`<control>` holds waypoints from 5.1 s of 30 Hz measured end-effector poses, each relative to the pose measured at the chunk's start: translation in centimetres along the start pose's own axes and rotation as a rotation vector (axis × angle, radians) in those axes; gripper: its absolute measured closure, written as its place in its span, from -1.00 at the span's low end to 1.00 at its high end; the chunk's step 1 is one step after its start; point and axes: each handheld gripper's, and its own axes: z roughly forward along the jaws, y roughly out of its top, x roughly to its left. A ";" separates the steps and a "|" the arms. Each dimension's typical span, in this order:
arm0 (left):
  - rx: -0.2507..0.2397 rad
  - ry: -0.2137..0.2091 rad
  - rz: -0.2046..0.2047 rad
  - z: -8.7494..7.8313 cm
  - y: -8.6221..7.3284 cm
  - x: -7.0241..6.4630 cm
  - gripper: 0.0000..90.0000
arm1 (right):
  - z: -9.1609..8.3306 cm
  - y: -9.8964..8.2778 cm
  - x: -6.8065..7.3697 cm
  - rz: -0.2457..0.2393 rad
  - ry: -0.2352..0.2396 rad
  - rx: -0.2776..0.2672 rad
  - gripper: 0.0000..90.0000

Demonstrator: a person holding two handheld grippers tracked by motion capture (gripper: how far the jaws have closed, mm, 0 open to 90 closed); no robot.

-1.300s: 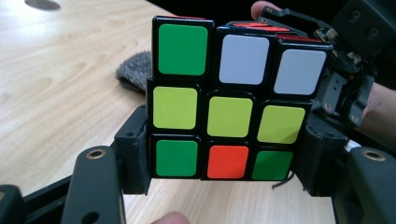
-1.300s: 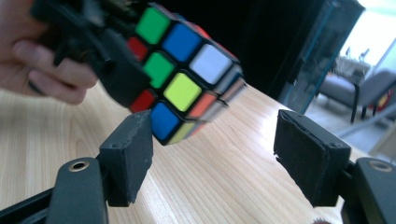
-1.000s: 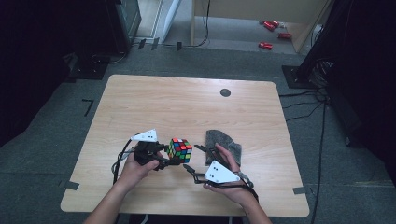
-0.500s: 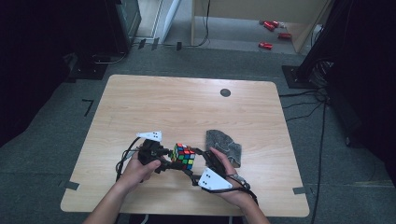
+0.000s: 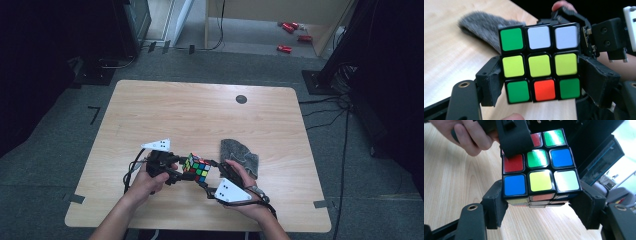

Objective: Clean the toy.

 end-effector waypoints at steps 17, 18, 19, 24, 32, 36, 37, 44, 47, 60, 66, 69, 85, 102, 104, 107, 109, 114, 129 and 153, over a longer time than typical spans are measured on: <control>-0.284 0.253 0.189 -1.8 -0.5 -0.7 -0.56 | -1.2 -1.0 -3.1 0.347 -0.072 0.044 -0.23; -0.280 0.276 0.203 -1.7 -0.6 -0.7 -0.56 | -1.4 -1.0 -3.4 0.376 -0.079 0.042 -0.23; -0.276 0.302 0.221 -1.4 -0.8 -0.8 -0.56 | -1.4 -0.9 -3.5 0.391 -0.081 0.039 -0.23; -0.227 0.432 0.348 0.1 -1.3 -1.7 -0.56 | -1.8 -0.6 -4.1 0.494 -0.101 0.001 -0.23; -0.134 0.546 0.512 2.6 -1.9 -3.3 -0.60 | -1.6 0.2 -4.0 0.613 -0.089 -0.041 -0.23; -0.084 0.617 0.593 3.5 -2.2 -3.8 -0.67 | -1.3 0.7 -3.6 0.621 -0.069 -0.028 -0.23; -0.078 0.630 0.603 3.5 -2.3 -3.9 -0.67 | -1.1 0.8 -3.4 0.627 -0.060 -0.028 -0.23; -0.049 0.676 0.675 4.1 -2.5 -4.4 -0.68 | -0.2 1.4 -2.2 0.660 -0.029 0.009 -0.23; -0.054 0.667 0.686 4.1 -2.6 -4.5 -0.58 | 0.1 1.5 -1.9 0.690 -0.007 0.022 -0.23; -0.065 0.656 0.686 4.0 -2.8 -4.4 -0.23 | 0.2 1.4 -2.2 0.845 0.028 0.048 -0.24; -0.098 0.642 0.582 3.2 -2.4 -3.7 -0.23 | -0.4 1.3 -3.0 0.832 0.042 0.015 -0.32; -0.110 0.644 0.533 2.6 -2.4 -3.0 -0.23 | -1.1 1.1 -4.0 0.834 0.019 -0.005 -0.33; -0.114 0.629 0.477 2.3 -2.4 -2.5 -0.23 | -1.6 -4.4 -6.0 0.721 -0.296 0.471 -0.14; -0.075 0.564 0.414 2.7 -2.4 -2.5 -0.23 | -2.9 0.8 -5.7 0.722 -0.162 0.178 0.67; -0.056 0.551 0.417 2.9 -2.5 -2.6 -0.22 | -3.2 2.3 -5.4 0.701 -0.147 0.112 0.67; -0.022 0.541 0.443 3.6 -2.6 -2.9 -0.22 | -3.5 4.4 -4.9 0.684 -0.081 0.007 0.67; -0.011 0.531 0.465 3.9 -2.6 -3.3 -0.22 | -3.4 5.4 -4.5 0.673 -0.039 -0.013 0.67; -0.034 0.529 0.510 4.1 -2.5 -4.3 -0.22 | -2.4 4.9 -3.5 0.693 -0.007 0.020 0.67; -0.026 0.520 0.498 4.1 -2.5 -4.0 -0.22 | -3.7 4.0 -5.0 0.763 -0.108 -0.008 0.67; -0.056 0.506 0.487 3.7 -2.2 -4.6 -0.22 | -2.7 4.4 -3.7 0.667 -0.087 0.020 0.66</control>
